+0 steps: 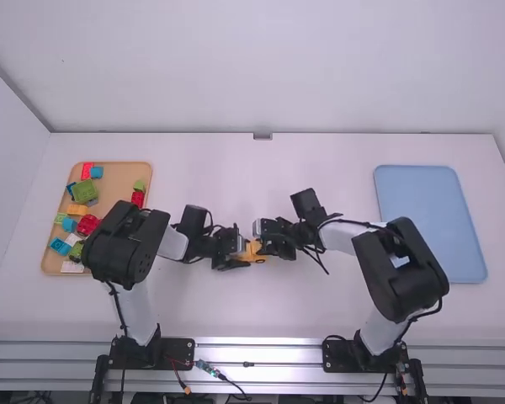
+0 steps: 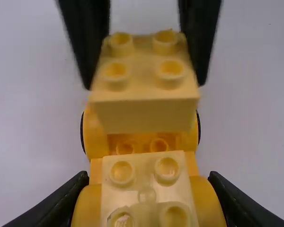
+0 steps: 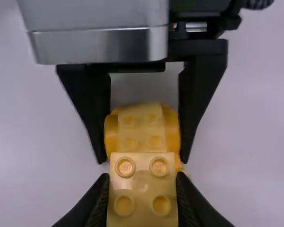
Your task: Assemble lego blocks to make yellow taxi
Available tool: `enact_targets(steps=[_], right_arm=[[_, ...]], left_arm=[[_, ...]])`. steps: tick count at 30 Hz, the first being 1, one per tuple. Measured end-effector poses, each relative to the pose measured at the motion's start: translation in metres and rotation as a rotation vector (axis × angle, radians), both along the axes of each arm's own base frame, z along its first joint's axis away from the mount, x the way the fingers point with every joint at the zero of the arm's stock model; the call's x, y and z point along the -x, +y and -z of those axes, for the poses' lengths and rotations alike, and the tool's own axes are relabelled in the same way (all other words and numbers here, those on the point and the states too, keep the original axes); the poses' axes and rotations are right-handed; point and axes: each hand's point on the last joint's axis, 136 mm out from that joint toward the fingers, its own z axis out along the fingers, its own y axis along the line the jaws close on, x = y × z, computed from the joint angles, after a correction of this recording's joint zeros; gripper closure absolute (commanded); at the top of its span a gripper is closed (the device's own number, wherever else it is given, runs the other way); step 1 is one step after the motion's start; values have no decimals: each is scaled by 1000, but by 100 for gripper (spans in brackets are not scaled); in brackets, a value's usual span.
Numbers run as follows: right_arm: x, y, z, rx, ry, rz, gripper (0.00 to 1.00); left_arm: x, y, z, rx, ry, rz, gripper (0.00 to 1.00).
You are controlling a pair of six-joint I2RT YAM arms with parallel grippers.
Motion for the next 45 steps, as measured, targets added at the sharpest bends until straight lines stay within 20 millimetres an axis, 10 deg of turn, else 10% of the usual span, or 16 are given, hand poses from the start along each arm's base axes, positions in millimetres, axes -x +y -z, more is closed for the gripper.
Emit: enact_targets(steps=[38,45], right_arm=[[1,1,19,5,48,7,100],[1,1,19,7,53,13,88]], left_arm=[[4,-1,2,-13,40,17,70],[4,-2,2,-22,56,21,71]])
